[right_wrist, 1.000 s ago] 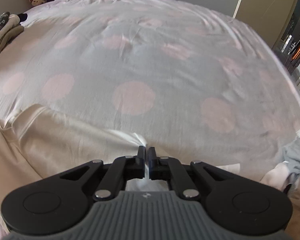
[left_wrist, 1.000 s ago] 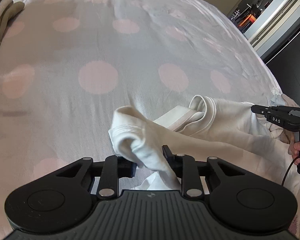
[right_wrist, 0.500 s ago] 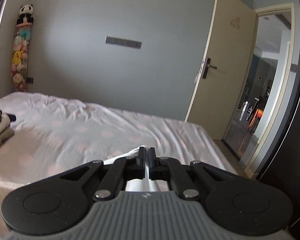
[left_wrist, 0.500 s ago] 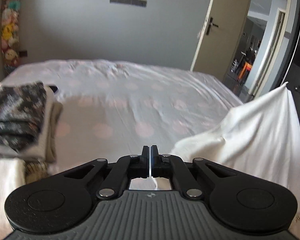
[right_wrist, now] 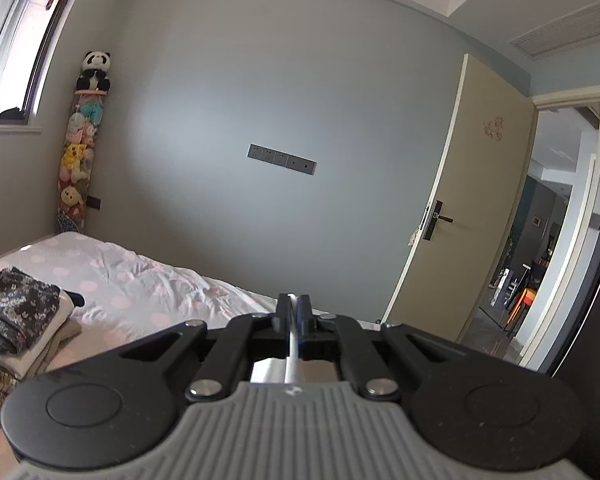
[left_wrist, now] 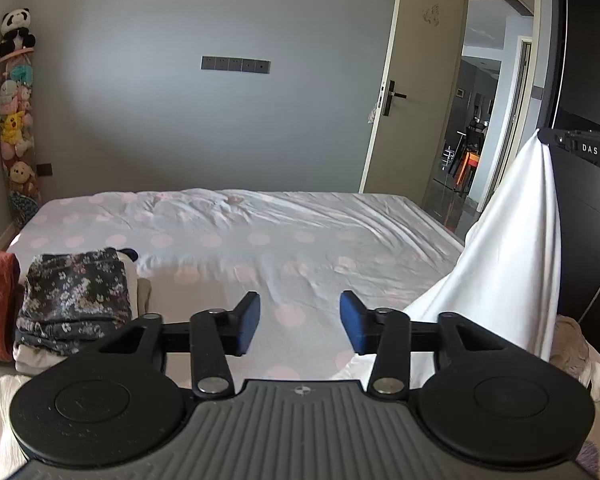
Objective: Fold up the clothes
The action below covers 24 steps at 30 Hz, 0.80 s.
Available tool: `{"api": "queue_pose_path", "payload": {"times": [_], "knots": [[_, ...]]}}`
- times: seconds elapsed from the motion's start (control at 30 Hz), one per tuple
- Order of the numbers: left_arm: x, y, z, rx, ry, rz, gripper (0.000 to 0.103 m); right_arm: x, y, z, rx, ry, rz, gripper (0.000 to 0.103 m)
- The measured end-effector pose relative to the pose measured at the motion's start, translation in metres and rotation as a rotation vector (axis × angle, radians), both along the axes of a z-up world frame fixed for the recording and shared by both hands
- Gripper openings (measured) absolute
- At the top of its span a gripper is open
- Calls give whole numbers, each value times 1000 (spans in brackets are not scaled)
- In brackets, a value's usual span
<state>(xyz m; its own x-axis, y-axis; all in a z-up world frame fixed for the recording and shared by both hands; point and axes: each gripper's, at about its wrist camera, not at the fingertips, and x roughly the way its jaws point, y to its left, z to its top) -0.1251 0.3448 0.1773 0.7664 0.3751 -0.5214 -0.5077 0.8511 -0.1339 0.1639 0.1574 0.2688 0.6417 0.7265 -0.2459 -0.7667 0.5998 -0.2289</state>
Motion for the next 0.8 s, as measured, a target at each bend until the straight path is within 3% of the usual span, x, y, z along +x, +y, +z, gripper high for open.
{"api": "queue_pose_path", "payload": {"times": [0.2, 0.33, 0.57, 0.8], "knots": [[21, 10, -69, -90, 132, -29, 47, -11, -12, -43, -52, 53, 14, 4], [56, 16, -108, -110, 199, -72, 47, 2, -43, -114, -147, 157, -3, 4], [131, 9, -169, -125, 318, -205, 56, 53, -105, -226, -229, 343, -183, 4], [206, 17, -231, -163, 407, -269, 58, 90, -127, -288, -244, 492, -280, 4]]}}
